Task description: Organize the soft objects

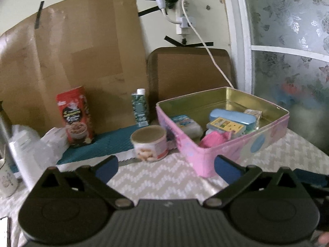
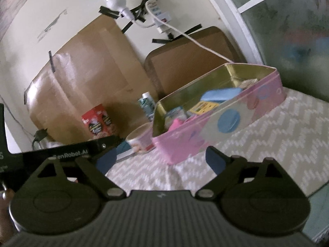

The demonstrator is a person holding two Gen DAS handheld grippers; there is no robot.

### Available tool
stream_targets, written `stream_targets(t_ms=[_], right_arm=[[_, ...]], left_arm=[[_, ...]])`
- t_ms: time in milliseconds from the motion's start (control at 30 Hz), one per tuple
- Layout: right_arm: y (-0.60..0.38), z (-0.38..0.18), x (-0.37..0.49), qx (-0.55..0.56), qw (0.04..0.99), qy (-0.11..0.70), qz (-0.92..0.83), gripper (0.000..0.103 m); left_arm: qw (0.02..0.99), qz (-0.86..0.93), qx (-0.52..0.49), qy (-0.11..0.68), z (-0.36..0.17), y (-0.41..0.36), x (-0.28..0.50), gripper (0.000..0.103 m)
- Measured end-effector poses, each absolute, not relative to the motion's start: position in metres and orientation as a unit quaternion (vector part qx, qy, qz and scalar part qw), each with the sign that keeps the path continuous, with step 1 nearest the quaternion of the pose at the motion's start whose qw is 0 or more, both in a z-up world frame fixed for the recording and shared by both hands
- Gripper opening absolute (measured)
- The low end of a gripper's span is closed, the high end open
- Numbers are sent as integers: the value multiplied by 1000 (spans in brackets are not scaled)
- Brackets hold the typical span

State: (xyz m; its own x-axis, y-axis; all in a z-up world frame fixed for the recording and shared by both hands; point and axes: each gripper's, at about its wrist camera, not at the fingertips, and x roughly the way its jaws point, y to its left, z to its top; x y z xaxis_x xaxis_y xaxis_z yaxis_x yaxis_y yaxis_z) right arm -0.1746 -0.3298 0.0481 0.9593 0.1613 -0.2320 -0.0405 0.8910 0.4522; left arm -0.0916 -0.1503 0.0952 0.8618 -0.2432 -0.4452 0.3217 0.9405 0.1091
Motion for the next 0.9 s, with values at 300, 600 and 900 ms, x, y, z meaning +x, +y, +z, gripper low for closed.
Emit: stream_targets(t_ms=[300,600,900], right_arm=[[-313,50,-199,225,963,137,53,101],[-308,53,-226,213,969,115,38,103],[-299,50,-241,202,977,58,-29,103]], left_arm=[[964,-145,81,209,100,-127,-119,103],[964,-134,92,208,98,-127,-140,103],[964,-116,82,224,88,-120,-147,103]])
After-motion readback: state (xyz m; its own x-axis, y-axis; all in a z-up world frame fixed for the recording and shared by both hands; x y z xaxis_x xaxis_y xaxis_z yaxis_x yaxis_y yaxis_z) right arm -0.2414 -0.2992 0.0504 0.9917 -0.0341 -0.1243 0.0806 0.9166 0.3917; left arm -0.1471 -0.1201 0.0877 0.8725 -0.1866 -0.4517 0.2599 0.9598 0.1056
